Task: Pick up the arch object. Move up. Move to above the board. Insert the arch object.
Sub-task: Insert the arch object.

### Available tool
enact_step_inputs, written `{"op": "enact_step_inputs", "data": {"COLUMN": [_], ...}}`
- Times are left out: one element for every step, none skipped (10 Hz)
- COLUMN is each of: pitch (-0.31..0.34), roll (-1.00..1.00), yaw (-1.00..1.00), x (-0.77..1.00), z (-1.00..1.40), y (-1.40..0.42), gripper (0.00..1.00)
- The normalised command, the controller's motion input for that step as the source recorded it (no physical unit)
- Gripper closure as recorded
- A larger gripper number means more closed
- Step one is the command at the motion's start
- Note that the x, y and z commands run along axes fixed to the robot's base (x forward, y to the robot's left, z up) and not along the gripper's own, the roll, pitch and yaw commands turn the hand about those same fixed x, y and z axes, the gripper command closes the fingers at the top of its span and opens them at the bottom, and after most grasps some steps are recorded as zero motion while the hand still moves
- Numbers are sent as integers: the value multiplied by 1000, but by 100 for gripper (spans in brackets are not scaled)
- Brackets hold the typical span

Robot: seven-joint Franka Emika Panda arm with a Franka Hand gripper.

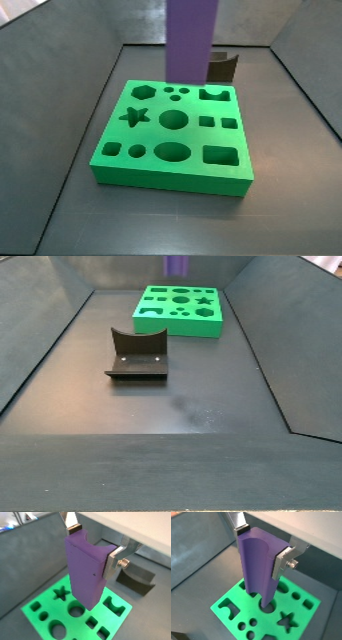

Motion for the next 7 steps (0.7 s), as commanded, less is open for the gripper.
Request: {"op": "enact_step_inputs", "data": {"pitch": [31,0,0,-60,3,21,0], "roll": [-50,-19,-70,-251,0,0,0], "yaw": [-346,-471,-314,0,0,89,154], "x": [883,803,589,134,0,329,406], "z": [-894,-809,-623,-180,-20,0,-54], "y": [254,320,603,851,0,214,177], "gripper": [100,100,100,100,100,100,100]}}
